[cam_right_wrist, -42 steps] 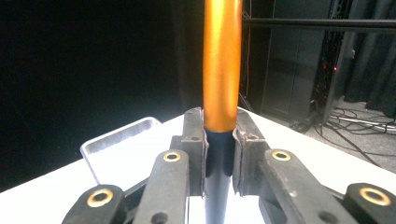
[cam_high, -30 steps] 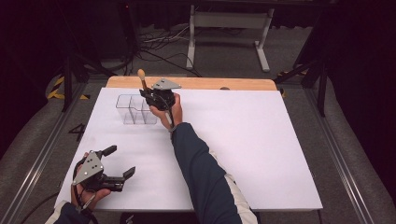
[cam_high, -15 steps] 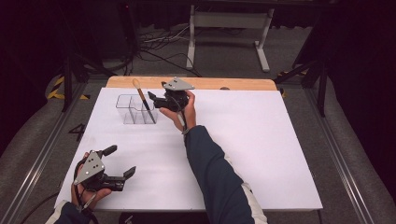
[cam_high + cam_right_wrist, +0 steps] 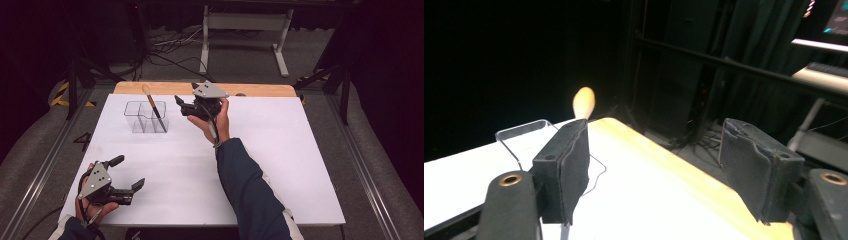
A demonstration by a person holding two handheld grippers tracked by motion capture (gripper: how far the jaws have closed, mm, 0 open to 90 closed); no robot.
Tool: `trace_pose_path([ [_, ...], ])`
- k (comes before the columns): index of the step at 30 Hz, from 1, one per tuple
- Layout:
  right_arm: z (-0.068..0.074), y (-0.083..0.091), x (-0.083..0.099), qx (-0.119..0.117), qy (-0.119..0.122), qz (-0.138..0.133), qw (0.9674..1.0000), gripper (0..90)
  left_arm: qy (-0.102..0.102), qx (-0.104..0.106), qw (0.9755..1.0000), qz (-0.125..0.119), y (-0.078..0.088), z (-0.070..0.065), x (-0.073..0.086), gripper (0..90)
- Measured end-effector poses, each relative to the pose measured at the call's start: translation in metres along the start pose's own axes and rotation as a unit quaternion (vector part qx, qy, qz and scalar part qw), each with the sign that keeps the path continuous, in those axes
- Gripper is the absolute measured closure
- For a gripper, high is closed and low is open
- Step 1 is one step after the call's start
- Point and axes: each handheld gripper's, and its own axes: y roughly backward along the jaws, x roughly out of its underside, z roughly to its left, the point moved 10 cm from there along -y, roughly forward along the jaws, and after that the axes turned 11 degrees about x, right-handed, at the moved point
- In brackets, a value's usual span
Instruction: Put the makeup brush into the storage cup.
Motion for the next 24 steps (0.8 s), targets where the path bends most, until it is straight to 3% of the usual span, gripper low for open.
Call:
trace_pose_path([
  [5, -0.011, 0.018, 0.002, 0.015, 0.02, -0.001, 0.9997, 27.0, -0.002, 0.0, 1.0, 0.003, -0.002, 0.0, 0.001, 3.9],
  [14, -0.026, 0.039, 0.004, 0.027, 0.026, -0.002, 0.9993, 22.7, -0.002, -0.003, 1.0, 0.003, 0.0, -0.001, 0.0, 3.7],
  [19, -0.035, 0.054, 0.007, 0.043, 0.035, 0.008, 0.9984, 14.0, -0.002, -0.005, 1.0, 0.004, -0.001, 0.0, 0.0, 3.3],
  [24, -0.039, 0.063, 0.01, 0.047, 0.041, 0.011, 0.998, 11.5, -0.002, -0.004, 1.0, 0.005, 0.0, -0.001, 0.0, 3.2],
])
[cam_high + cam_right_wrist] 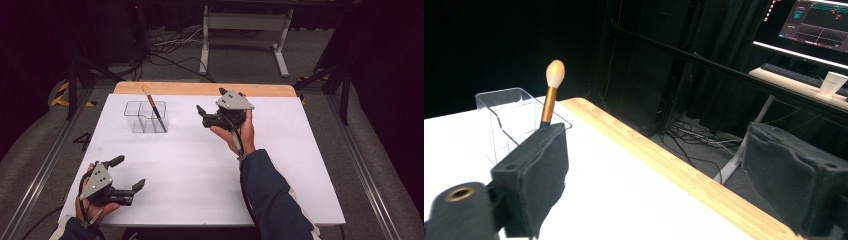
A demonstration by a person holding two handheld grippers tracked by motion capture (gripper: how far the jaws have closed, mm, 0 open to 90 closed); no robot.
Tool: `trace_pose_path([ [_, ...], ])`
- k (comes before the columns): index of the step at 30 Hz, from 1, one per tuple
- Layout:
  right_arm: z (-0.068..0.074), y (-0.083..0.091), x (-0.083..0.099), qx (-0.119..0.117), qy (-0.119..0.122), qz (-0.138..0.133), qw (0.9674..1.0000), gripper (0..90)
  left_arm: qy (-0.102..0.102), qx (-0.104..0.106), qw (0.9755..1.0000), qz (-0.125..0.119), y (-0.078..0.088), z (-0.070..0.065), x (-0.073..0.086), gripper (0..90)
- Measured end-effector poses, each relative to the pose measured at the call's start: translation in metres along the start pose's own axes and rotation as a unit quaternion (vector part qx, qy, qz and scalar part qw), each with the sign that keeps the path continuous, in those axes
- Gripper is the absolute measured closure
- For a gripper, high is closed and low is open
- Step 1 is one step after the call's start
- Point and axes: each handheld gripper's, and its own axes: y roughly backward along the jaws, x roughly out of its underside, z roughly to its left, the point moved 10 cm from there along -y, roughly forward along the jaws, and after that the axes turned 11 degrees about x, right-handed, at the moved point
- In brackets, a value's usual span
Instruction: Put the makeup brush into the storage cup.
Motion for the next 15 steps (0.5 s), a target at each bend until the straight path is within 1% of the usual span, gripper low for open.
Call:
trace_pose_path([
  [2, -0.002, 0.006, 0.002, 0.0, -0.003, 0.001, 1.0, 11.4, -0.004, 0.0, 1.0, 0.003, -0.001, 0.0, 0.0, 3.2],
  [5, -0.005, 0.014, 0.006, 0.005, 0.009, 0.001, 0.9999, 11.5, -0.005, -0.002, 1.0, 0.005, -0.001, 0.0, 0.0, 3.2],
  [6, -0.006, 0.017, 0.008, 0.007, 0.009, 0.0, 0.9999, 11.5, -0.002, -0.001, 1.0, 0.003, -0.001, -0.001, 0.0, 3.2],
  [8, -0.007, 0.021, 0.01, 0.003, 0.005, 0.002, 1.0, 11.5, -0.006, -0.002, 1.0, 0.004, -0.001, 0.0, 0.0, 3.2],
  [10, -0.01, 0.028, 0.013, 0.007, 0.009, 0.001, 0.9999, 11.5, -0.005, -0.003, 1.0, 0.005, -0.001, 0.0, 0.0, 3.2],
  [12, -0.01, 0.035, 0.016, 0.003, 0.011, 0.0, 0.9999, 11.4, -0.005, -0.002, 1.0, 0.005, -0.001, -0.001, 0.0, 3.1],
  [15, -0.012, 0.043, 0.019, 0.005, 0.016, 0.002, 0.9999, 11.4, -0.008, -0.003, 0.9999, 0.007, -0.001, -0.001, 0.0, 3.2],
])
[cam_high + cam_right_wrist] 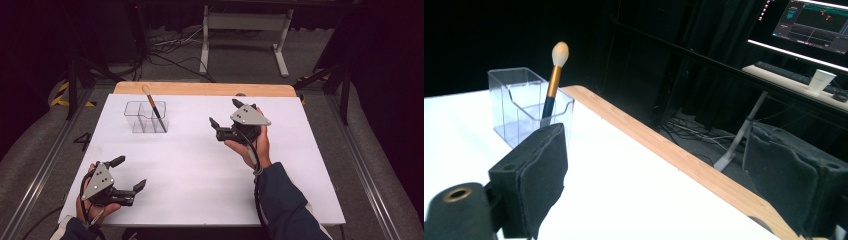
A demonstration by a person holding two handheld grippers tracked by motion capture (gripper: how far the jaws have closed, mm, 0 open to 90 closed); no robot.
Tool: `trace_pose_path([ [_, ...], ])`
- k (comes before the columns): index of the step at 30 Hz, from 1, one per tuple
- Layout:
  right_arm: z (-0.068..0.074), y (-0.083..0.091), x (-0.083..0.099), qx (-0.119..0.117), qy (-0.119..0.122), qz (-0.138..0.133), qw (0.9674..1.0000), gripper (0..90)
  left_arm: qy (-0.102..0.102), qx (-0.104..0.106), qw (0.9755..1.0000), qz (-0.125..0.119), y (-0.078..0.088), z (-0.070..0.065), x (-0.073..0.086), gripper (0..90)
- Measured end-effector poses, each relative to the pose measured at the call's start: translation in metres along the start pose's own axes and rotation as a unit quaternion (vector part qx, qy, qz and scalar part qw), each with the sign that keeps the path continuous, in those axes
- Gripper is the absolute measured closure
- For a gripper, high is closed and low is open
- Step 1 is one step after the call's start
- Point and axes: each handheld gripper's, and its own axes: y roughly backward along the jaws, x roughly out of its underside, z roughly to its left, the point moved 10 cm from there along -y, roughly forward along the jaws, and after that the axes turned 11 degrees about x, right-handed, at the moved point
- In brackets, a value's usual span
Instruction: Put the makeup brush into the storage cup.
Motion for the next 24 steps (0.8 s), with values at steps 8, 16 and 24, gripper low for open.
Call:
trace_pose_path([
  [8, -0.002, 0.026, 0.01, -0.004, 0.019, -0.006, 0.9998, 11.3, 0.001, -0.004, 1.0, 0.0, 0.0, 0.001, 0.0, 3.2],
  [16, -0.004, 0.042, 0.016, -0.01, 0.015, -0.006, 0.9998, 10.4, 0.001, -0.003, 1.0, 0.001, -0.001, 0.001, 0.001, 3.1],
  [24, -0.009, 0.055, 0.022, -0.007, 0.021, -0.012, 0.9997, 10.2, 0.0, -0.002, 1.0, 0.003, -0.001, 0.0, 0.001, 3.2],
])
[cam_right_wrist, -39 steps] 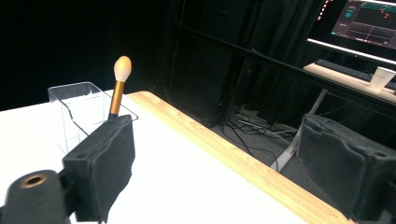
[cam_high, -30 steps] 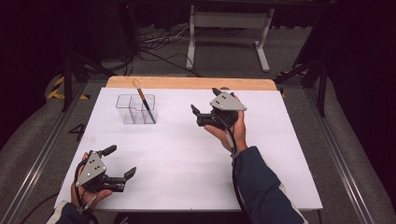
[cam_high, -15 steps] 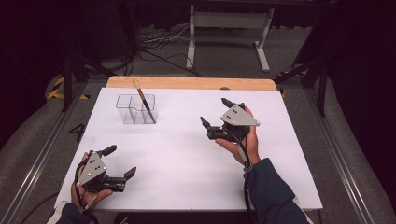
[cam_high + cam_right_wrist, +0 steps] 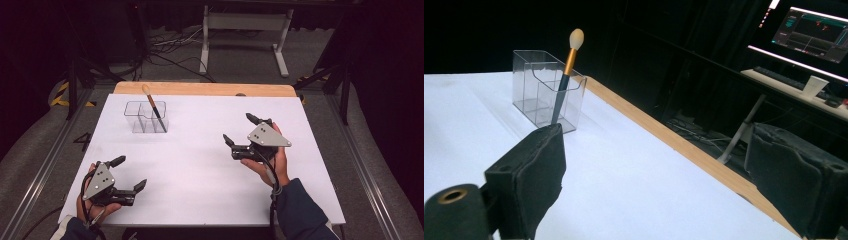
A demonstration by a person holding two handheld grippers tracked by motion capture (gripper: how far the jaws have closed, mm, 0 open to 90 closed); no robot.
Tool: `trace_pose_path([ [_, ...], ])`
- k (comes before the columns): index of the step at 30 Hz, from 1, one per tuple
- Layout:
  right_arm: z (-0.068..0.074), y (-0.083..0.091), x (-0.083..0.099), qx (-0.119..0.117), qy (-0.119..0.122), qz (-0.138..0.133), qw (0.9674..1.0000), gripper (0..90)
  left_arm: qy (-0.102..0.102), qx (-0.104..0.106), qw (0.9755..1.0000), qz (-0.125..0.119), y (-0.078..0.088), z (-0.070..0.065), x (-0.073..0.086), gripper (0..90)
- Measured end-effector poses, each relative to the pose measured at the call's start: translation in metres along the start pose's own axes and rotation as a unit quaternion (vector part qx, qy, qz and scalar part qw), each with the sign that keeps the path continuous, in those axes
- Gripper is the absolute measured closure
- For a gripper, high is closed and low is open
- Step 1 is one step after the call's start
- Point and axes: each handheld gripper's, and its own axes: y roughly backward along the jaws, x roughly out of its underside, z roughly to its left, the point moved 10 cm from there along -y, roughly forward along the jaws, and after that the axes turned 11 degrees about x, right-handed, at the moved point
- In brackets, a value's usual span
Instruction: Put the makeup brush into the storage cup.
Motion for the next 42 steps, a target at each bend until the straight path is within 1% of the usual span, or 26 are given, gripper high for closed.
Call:
trace_pose_path([
  [7, -0.006, 0.008, 0.005, 0.002, 0.003, -0.008, 1.0, 10.1, -0.003, 0.0, 1.0, 0.001, -0.001, 0.001, 0.0, 3.2],
  [9, -0.009, 0.013, 0.01, 0.001, 0.008, -0.011, 0.9999, 10.2, -0.005, -0.001, 1.0, 0.002, -0.001, 0.001, 0.0, 3.2],
  [10, -0.009, 0.013, 0.01, 0.001, 0.008, -0.011, 0.9999, 10.2, -0.004, 0.001, 1.0, 0.002, -0.001, 0.001, 0.0, 3.2],
  [14, -0.017, 0.02, 0.018, 0.006, 0.008, -0.007, 0.9999, 9.8, -0.005, 0.001, 1.0, 0.002, -0.002, 0.001, 0.0, 3.2],
  [15, -0.019, 0.021, 0.019, 0.007, 0.006, -0.005, 0.9999, 9.8, -0.004, 0.002, 1.0, 0.003, -0.002, 0.0, 0.0, 3.2],
  [22, -0.028, 0.03, 0.03, 0.016, 0.012, 0.005, 0.9998, 9.7, -0.006, 0.004, 1.0, 0.005, -0.005, 0.001, 0.0, 2.7],
  [25, -0.033, 0.035, 0.036, 0.022, 0.013, 0.009, 0.9996, 9.5, -0.006, 0.003, 1.0, 0.001, -0.005, 0.002, -0.002, 2.4],
  [27, -0.035, 0.038, 0.038, 0.025, 0.013, 0.009, 0.9996, 9.3, -0.002, 0.004, 1.0, -0.002, -0.006, 0.001, -0.002, 2.4],
  [28, -0.036, 0.039, 0.039, 0.028, 0.013, 0.009, 0.9995, 9.3, -0.004, 0.005, 1.0, 0.001, -0.007, 0.002, -0.002, 2.4],
  [31, -0.039, 0.042, 0.043, 0.034, 0.018, 0.012, 0.9992, 9.1, -0.006, 0.008, 0.9999, 0.001, -0.008, 0.001, -0.003, 2.4],
  [33, -0.041, 0.047, 0.048, 0.034, 0.015, 0.014, 0.9992, 8.8, -0.008, 0.008, 0.9999, 0.002, -0.01, 0.001, -0.004, 2.4],
  [34, -0.042, 0.049, 0.051, 0.038, 0.019, 0.017, 0.999, 8.6, -0.008, 0.01, 0.9999, 0.0, -0.011, 0.001, -0.004, 2.4],
  [36, -0.043, 0.052, 0.057, 0.038, 0.018, 0.023, 0.9989, 8.4, -0.009, 0.01, 0.9999, 0.001, -0.012, 0.001, -0.004, 2.4],
  [38, -0.044, 0.054, 0.062, 0.041, 0.021, 0.03, 0.9985, 8.3, -0.009, 0.012, 0.9999, 0.002, -0.012, 0.001, -0.005, 2.4],
  [42, -0.047, 0.06, 0.071, 0.042, 0.016, 0.037, 0.9983, 8.3, -0.008, 0.013, 0.9999, 0.001, -0.013, 0.001, -0.005, 2.4],
])
